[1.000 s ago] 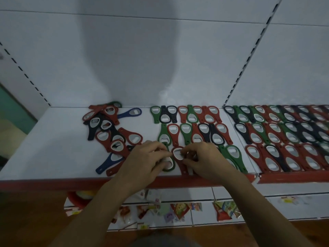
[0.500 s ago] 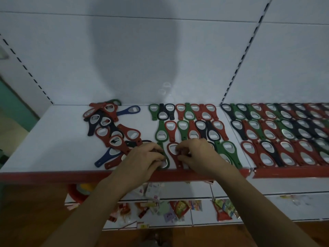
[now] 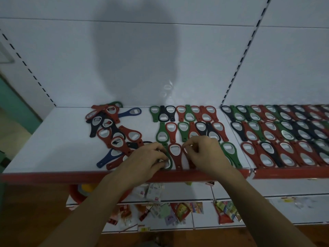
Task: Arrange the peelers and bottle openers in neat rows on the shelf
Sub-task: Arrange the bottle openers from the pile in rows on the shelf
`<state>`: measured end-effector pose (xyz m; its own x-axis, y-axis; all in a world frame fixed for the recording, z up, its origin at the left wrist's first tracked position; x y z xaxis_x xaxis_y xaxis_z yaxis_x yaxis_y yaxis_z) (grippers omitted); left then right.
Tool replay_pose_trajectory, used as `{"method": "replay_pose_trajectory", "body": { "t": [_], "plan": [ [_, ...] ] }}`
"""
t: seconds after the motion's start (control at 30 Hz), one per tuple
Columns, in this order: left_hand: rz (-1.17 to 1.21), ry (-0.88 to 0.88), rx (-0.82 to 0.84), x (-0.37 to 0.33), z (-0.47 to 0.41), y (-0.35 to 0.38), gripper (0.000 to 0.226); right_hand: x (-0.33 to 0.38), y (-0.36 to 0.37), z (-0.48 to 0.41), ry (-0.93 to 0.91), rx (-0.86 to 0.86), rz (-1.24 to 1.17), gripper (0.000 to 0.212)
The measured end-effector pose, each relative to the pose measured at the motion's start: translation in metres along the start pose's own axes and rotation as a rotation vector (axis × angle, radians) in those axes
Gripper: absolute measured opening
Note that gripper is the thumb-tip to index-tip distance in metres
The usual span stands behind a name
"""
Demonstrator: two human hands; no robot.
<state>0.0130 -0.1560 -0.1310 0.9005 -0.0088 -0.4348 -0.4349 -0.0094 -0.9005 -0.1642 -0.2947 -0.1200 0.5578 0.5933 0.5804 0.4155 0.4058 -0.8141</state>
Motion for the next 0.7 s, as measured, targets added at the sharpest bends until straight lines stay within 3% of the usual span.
{"method": "replay_pose_trajectory", "body": {
  "t": [0.13,0.23,0.33,0.53,0.7],
  "plan": [
    [-0.026,-0.134,-0.214,0.005,-0.008,-0.002,0.038,-0.016,-0.006,-0.008,0.003,-0.141,0.061,0.022],
    [-0.137,-0.320,-0.074,0.011,-0.027,-0.001,0.057,-0.023,-0.006,-0.021,-0.012,-0.169,0.184,0.031],
    [-0.146,-0.340,0.040,0.015,-0.037,0.006,0.054,-0.024,-0.002,-0.035,-0.024,-0.133,0.241,0.039],
    [-0.118,-0.330,0.001,0.015,-0.042,0.012,0.046,-0.033,0.013,-0.039,0.032,-0.078,0.263,0.038],
    [-0.123,-0.311,-0.014,0.019,-0.044,0.009,0.046,-0.020,0.005,-0.055,-0.030,-0.093,0.307,0.038]
  ]
}}
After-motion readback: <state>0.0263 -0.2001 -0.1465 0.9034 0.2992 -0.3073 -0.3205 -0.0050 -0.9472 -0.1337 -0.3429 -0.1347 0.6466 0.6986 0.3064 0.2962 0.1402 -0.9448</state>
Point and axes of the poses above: each hand's wrist, its own z-axis away from the middle knuckle, its own y-axis out of the palm, x = y × z, the point moved 1 cm from there along -z, towards the middle knuckle, and after that the axes turned 6 degrees about x, right-handed, at the moved point
